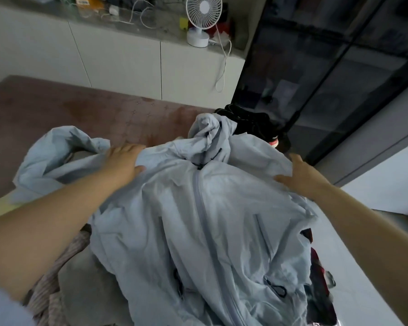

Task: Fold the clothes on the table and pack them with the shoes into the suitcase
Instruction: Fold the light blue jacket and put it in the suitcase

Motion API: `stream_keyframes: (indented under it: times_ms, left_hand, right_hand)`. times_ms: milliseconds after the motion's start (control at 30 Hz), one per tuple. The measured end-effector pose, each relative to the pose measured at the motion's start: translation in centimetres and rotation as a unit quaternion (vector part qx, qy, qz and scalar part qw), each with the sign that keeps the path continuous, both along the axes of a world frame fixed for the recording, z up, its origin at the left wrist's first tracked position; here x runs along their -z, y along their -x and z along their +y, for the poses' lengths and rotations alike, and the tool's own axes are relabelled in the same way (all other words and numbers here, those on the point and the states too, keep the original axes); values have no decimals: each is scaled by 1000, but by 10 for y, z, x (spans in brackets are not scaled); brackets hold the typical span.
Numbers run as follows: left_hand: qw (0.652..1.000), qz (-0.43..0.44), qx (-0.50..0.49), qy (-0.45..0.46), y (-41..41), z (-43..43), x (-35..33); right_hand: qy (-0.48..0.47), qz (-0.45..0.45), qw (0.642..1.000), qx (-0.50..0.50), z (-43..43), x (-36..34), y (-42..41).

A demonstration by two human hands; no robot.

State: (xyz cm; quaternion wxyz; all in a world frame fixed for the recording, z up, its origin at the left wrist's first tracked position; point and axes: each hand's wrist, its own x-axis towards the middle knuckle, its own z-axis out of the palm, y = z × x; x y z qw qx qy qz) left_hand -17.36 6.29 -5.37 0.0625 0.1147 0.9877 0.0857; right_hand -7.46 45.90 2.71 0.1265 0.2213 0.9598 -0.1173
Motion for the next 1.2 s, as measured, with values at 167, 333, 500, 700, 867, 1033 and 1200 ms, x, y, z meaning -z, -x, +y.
stream_keyframes:
  times_ms: [167, 333, 500, 700, 867, 1033, 1200]
  left_hand:
    - [993, -48, -72, 84, 22, 0, 3]
    - [992, 26, -121, -5, 41, -25, -21]
    - [969, 88, -218, -75, 57, -68, -44]
    - [991, 33, -125, -22, 32, -34, -44]
    - [976, 91, 88, -176, -10, 65, -95]
    - [937, 30, 233, -259, -25, 149, -121]
    - [944, -33, 260, -201, -4, 179, -82]
  right_hand:
    - [62, 108, 992, 32, 13, 0, 2]
    - [145, 350, 904, 198, 44, -46, 13]
    - [316, 400, 818, 268, 74, -66, 3]
    - [497, 338, 766, 230, 38, -53, -19]
    - [404, 323, 855, 48, -18, -67, -23]
    - [390, 268, 875, -106, -60, -76, -48]
    - [404, 302, 860, -75, -52, -71, -64]
